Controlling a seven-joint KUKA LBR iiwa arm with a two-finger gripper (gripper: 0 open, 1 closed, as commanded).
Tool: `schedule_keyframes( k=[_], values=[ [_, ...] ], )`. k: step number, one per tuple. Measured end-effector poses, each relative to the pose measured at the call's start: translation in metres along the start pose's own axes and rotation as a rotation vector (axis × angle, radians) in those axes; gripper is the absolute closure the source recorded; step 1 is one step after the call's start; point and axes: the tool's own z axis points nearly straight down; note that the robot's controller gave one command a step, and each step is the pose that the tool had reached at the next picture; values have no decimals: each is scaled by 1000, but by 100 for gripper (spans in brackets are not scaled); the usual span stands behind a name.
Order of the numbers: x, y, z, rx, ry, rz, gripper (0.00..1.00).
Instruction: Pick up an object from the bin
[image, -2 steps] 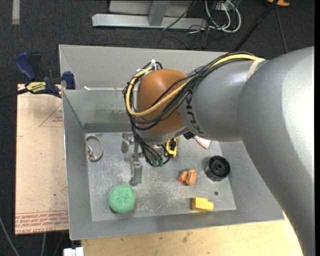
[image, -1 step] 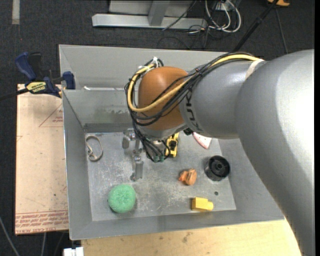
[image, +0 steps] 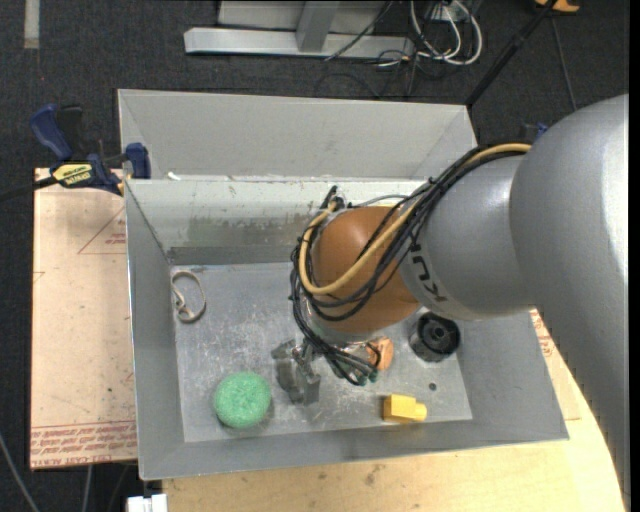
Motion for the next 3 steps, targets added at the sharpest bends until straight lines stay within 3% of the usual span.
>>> schedule_keyframes(
  k=[1, 3],
  values=[
    [-1, 0, 0, 0, -2, 0, 0],
    [-10, 13, 0, 2, -2, -56, 0]
  ],
)
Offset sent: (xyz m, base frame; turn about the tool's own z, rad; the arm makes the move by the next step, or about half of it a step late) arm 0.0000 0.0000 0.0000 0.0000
